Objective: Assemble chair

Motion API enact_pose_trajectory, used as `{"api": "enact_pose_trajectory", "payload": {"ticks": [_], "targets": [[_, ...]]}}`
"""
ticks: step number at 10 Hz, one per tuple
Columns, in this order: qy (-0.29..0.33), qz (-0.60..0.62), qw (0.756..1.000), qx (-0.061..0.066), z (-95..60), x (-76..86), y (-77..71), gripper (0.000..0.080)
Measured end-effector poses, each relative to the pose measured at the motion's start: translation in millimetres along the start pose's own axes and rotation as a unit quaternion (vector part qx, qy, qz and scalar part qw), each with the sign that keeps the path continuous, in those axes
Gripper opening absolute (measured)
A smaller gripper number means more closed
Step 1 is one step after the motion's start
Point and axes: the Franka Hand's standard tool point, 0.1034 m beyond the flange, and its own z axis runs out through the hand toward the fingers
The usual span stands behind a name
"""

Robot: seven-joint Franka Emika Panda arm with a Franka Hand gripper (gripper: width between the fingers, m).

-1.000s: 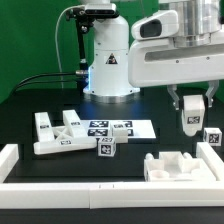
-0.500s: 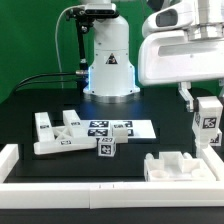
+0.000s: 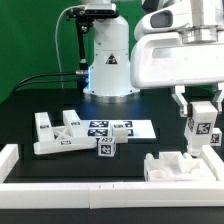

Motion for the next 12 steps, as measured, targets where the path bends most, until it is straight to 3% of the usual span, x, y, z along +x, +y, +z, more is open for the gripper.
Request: {"api": "enact_pose_trajectory", "payload": {"ticks": [3, 6, 8, 12], "targets": [[-0.001, -0.001, 1.000, 0.000, 1.5, -1.2, -1.0, 0.0285], [-0.001, -0.001, 1.000, 0.000, 15.2, 3.2, -4.1, 0.0285], [-0.007, -0.005, 1.000, 0.001, 24.2, -2.6, -10.8, 0.0285], [-0.004, -0.007, 1.000, -0.001, 35.6, -6.8, -9.4, 0.0285]]}}
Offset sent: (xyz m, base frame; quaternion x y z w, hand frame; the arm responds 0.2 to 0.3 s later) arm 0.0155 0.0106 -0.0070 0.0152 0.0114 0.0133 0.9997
